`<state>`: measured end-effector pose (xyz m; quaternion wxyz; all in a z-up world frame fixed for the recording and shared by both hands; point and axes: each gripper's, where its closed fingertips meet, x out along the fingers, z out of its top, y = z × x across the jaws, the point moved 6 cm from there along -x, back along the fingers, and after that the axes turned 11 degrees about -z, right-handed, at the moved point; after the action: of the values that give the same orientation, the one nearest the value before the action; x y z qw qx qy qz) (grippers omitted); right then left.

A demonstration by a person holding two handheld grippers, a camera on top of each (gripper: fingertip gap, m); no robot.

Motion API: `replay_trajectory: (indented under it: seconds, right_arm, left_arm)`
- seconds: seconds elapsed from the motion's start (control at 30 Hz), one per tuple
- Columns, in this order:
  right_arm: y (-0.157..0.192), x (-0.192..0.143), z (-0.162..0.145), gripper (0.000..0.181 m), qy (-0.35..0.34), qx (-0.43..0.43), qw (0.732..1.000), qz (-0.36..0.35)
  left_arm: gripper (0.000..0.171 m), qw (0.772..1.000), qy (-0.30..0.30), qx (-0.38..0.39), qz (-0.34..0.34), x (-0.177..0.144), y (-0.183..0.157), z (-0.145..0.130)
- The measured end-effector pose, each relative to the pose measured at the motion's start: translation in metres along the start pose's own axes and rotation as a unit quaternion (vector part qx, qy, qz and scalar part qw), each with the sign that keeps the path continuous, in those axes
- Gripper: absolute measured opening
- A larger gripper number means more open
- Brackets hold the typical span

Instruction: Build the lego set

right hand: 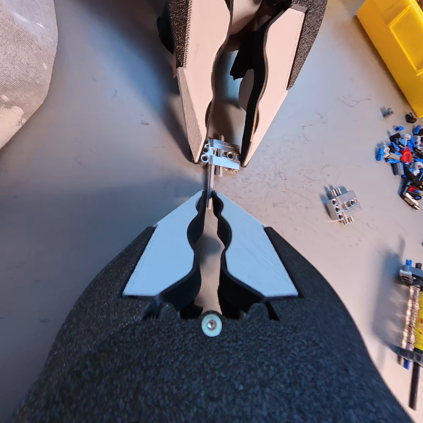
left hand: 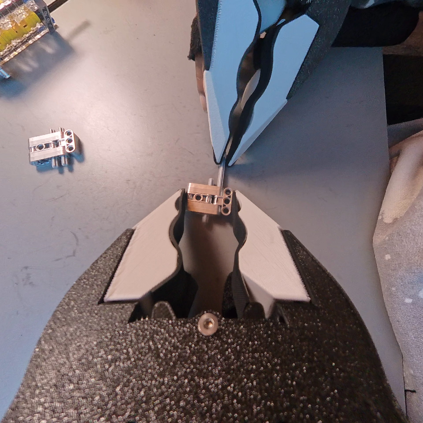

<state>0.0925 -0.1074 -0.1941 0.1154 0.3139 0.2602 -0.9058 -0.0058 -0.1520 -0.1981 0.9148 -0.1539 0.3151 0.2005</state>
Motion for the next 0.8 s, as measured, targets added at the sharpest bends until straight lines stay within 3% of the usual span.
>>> replay_trajectory:
  seconds: [0.63, 0.8]
  right_arm:
    - [-0.0029, 0.0024, 0.0009, 0.002, 0.01, 0.039, 0.999, 0.03]
    - [-0.0031, 0.0025, 0.0011, 0.003, 0.013, 0.039, 0.999, 0.034]
  left_arm:
    - [0.039, 1.0, 0.003, -0.006, 0.017, 0.0006, -0.0013, 0.0013]
    - [0.046, 1.0, -0.009, -0.012, -0.002, -0.0033, -0.0048, 0.005]
